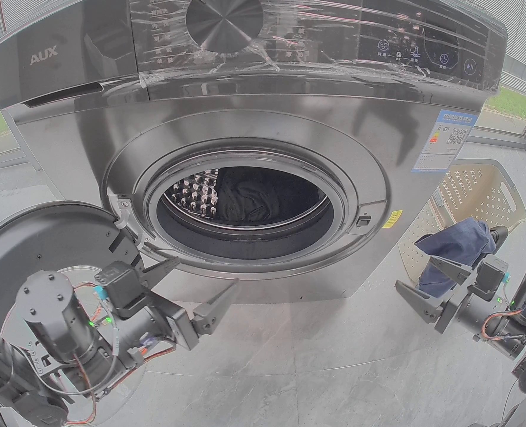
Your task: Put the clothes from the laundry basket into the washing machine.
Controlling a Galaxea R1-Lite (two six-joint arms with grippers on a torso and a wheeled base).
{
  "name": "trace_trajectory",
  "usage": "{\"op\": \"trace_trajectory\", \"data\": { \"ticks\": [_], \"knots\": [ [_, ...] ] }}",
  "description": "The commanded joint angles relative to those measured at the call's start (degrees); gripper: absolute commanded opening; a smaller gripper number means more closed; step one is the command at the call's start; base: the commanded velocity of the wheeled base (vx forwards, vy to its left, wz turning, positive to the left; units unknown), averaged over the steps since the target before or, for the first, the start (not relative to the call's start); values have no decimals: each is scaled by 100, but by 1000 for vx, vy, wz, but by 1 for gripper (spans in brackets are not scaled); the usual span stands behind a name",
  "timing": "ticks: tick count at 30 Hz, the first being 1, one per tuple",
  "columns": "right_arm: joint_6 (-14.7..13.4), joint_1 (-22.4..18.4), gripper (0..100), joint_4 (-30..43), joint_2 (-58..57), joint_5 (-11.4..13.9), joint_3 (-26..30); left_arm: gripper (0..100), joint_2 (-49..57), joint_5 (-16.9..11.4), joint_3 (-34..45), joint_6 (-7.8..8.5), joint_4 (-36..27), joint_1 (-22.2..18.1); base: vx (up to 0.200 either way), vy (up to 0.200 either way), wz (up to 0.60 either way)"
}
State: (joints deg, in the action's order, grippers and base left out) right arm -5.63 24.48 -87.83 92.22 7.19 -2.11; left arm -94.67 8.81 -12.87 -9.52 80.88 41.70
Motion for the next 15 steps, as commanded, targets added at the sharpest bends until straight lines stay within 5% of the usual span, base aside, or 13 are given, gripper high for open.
{"op": "trace_trajectory", "data": {
  "ticks": [1, 4, 8, 15],
  "knots": [
    [1, -426, 100, 117, -732, 1, 211, 100, 731, 121, 452, 82, 41, -207, -200, 0, 0],
    [27, -672, 100, 495, -1145, -7, 211, 100, 977, 59, 725, 249, 41, -611, -200, 0, 0],
    [36, -839, 100, 1225, -1725, -34, 211, 100, 1346, -73, 927, 258, 41, -875, -200, 0, 0],
    [36, -831, 100, 3211, -3360, -561, 211, 100, 2480, -240, 1287, 319, -442, -1437, -200, 0, 0]
  ]
}}
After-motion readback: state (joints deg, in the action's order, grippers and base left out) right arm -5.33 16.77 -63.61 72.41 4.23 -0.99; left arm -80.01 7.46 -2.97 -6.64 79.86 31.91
